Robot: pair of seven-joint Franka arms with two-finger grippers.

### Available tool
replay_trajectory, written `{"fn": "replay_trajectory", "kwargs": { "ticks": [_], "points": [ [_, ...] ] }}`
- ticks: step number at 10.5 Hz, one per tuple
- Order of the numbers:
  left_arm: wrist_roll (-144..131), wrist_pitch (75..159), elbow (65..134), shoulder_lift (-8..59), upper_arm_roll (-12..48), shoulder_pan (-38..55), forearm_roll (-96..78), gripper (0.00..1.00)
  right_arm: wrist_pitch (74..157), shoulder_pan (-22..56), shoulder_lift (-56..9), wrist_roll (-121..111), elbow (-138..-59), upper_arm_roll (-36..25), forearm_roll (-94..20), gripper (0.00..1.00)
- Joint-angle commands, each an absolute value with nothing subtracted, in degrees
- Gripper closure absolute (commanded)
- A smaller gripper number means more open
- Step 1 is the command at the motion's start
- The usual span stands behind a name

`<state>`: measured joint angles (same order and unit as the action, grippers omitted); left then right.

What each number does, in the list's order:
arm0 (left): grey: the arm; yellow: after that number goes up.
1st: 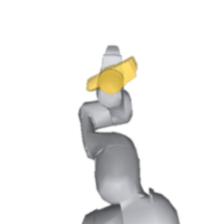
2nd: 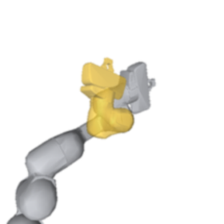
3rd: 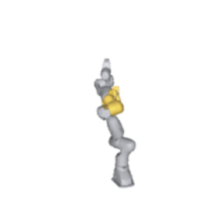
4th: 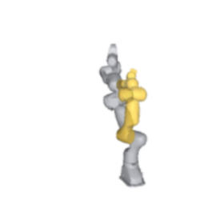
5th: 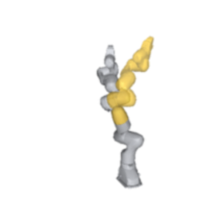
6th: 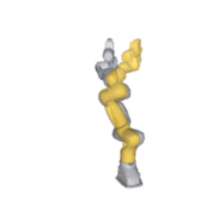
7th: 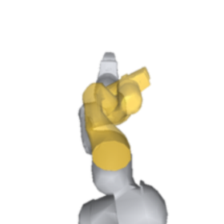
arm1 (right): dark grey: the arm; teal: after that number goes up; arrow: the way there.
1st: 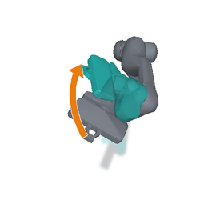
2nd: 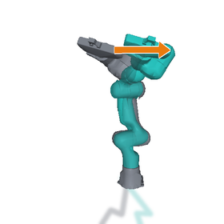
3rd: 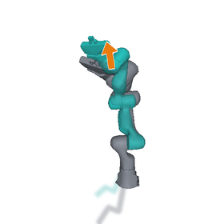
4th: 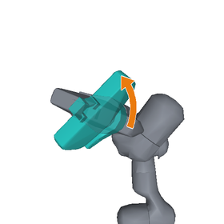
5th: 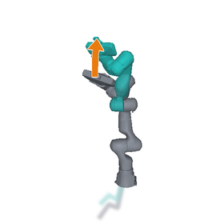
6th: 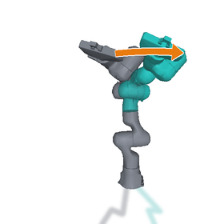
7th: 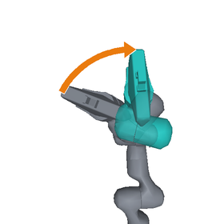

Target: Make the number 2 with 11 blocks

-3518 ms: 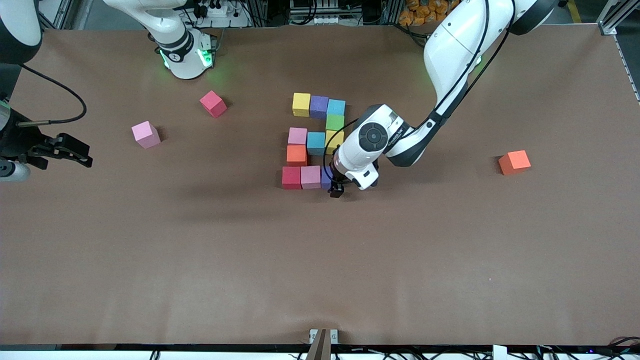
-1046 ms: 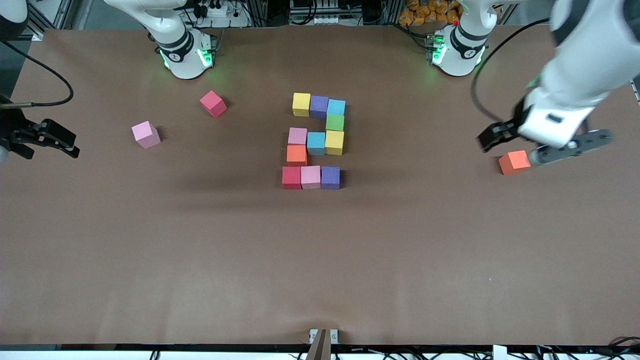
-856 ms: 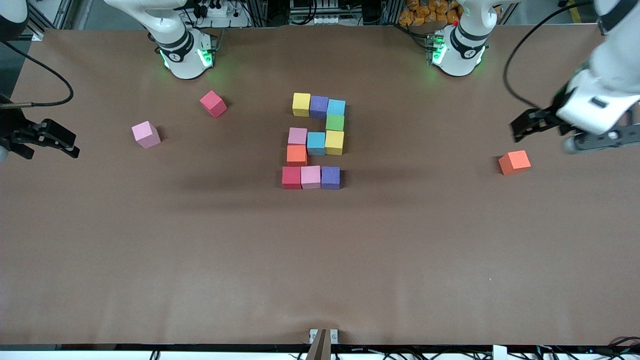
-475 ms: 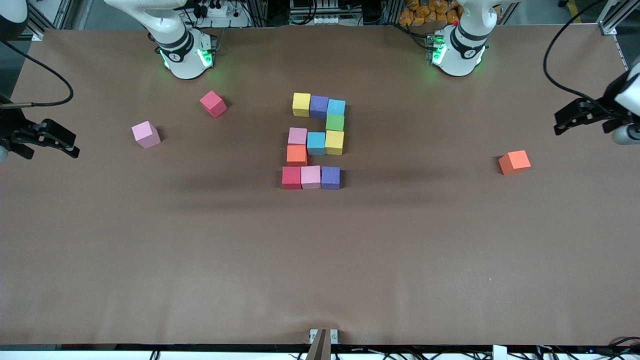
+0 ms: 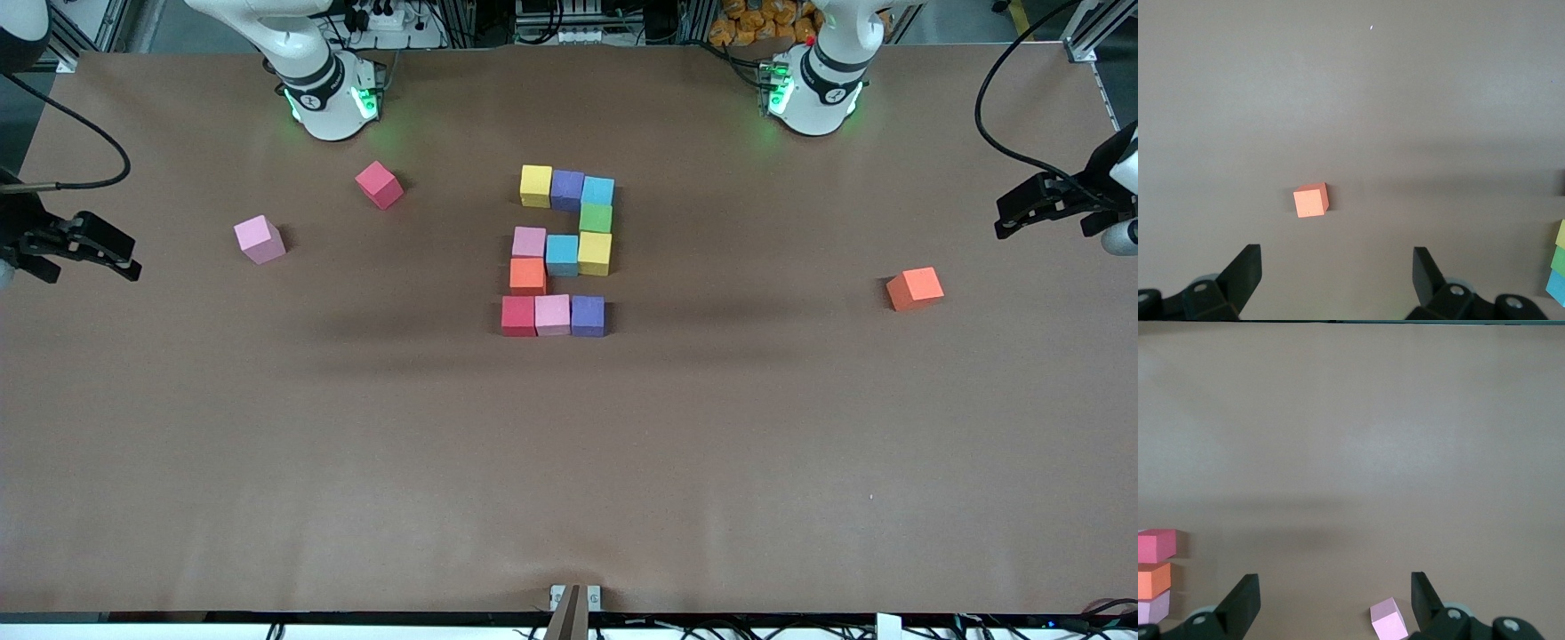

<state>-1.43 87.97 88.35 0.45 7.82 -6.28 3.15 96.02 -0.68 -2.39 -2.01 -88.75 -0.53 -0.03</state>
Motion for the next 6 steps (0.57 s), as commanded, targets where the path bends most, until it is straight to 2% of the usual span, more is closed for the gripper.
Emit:
{"fn": "replay_trajectory", "kwargs": {
  "ticks": [1,6],
  "points": [
    [-1.85,88.15,87.63,-0.09,6.95,-5.19,2.81,0.0,96.24,-1.23,-1.67,-3.08,-89.38,-0.35,-0.97,0.0],
    [-8.09,88.15,87.63,-0.18,6.42,-1.49,2.2,0.0,96.24,-1.23,-1.76,-3.08,-89.38,-0.35,-0.97,0.0]
  ]
}}
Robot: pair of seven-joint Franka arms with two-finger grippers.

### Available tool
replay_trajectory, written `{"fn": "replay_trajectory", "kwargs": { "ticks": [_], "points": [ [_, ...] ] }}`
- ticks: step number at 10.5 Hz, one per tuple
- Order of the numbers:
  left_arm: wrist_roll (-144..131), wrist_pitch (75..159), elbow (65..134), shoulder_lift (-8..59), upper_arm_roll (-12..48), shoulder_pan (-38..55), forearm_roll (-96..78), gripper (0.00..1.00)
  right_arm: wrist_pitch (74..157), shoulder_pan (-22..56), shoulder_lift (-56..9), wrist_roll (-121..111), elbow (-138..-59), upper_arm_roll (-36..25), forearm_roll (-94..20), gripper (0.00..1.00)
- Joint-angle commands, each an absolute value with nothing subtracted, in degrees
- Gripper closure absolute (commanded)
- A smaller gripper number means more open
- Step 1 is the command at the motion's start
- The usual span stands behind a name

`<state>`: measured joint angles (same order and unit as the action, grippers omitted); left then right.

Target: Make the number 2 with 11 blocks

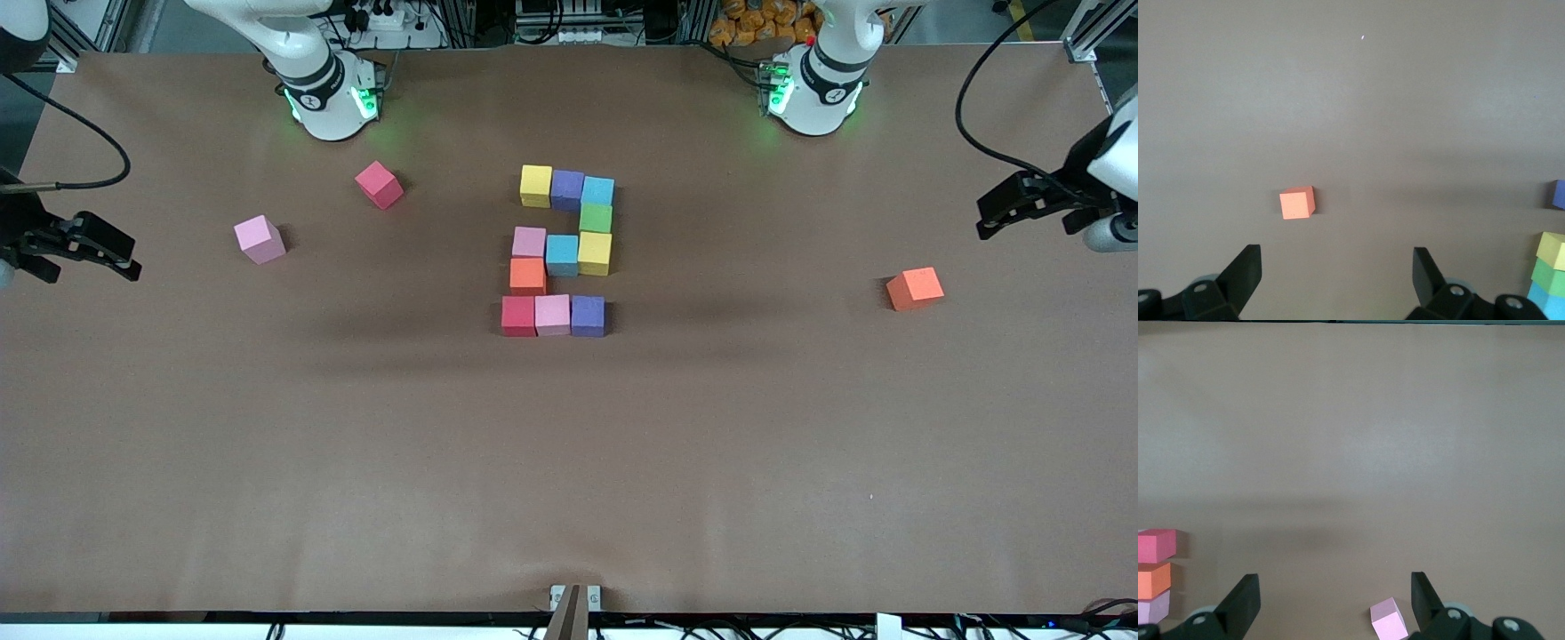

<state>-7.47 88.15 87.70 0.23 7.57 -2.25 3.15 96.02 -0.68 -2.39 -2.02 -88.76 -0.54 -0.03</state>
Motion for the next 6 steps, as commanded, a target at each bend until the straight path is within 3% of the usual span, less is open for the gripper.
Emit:
{"fn": "replay_trajectory", "kwargs": {
  "ticks": [1,6],
  "points": [
    [-7.91,88.15,87.63,-0.18,5.81,-1.49,2.02,0.0,96.24,-1.14,-1.76,-3.08,-89.38,-0.35,-0.97,0.0],
    [-4.48,87.8,87.63,-0.18,5.1,-1.5,-0.43,0.0,96.24,-1.23,-1.76,-3.08,-89.38,-0.35,-0.97,0.0]
  ]
}}
